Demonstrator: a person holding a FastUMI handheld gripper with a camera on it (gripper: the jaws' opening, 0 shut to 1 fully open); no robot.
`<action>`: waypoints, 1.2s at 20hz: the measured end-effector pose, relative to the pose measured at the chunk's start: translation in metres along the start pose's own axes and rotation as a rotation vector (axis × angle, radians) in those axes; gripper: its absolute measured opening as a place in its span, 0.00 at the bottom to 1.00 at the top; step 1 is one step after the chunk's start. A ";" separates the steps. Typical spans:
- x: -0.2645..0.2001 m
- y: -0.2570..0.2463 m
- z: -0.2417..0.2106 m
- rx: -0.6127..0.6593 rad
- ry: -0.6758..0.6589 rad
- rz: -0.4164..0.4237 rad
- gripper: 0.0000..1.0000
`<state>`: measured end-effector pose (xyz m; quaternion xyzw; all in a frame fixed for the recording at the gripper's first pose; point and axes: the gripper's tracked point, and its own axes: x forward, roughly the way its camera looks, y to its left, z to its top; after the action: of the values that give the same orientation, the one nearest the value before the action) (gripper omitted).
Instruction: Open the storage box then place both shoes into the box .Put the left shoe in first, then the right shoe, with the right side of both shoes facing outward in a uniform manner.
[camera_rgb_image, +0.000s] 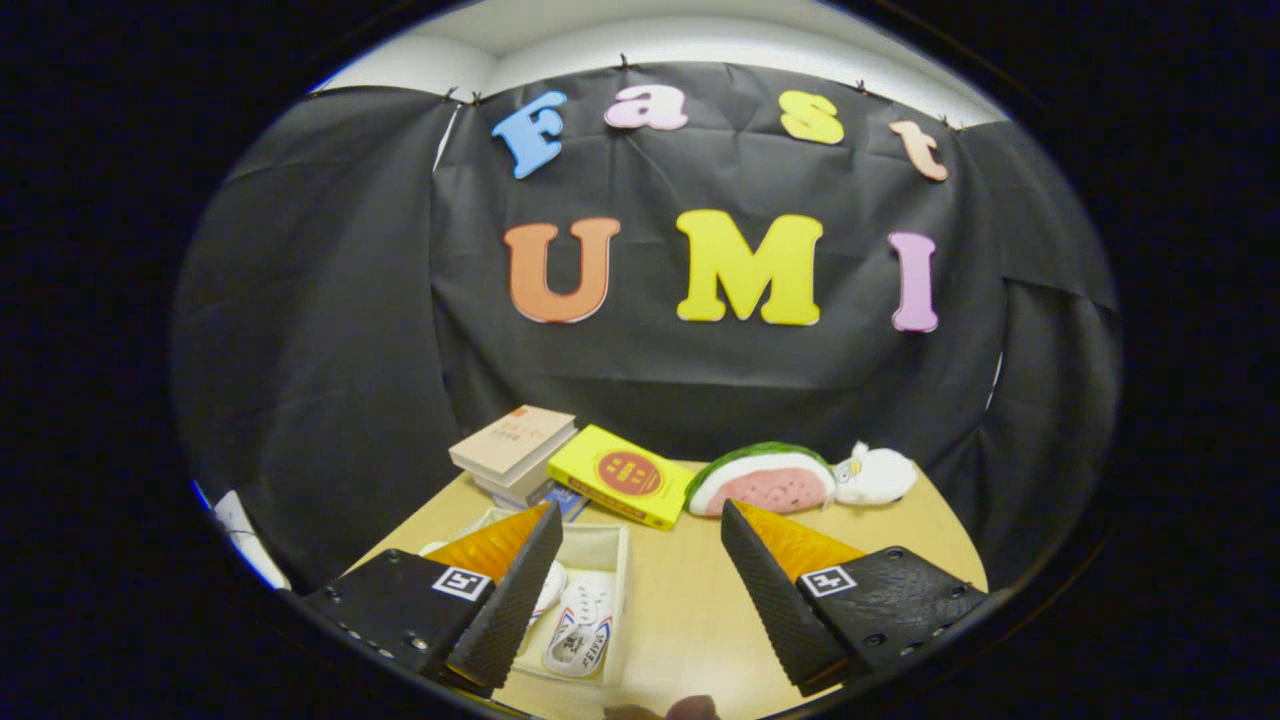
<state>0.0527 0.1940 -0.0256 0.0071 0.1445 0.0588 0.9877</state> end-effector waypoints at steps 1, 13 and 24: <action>-0.008 -0.003 0.008 0.002 -0.026 -0.015 0.96; -0.115 -0.048 0.017 0.032 -0.185 -0.086 0.96; -0.166 -0.028 -0.026 0.042 -0.148 -0.084 0.96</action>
<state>-0.1096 0.1468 -0.0044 0.0262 0.0727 0.0135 0.9969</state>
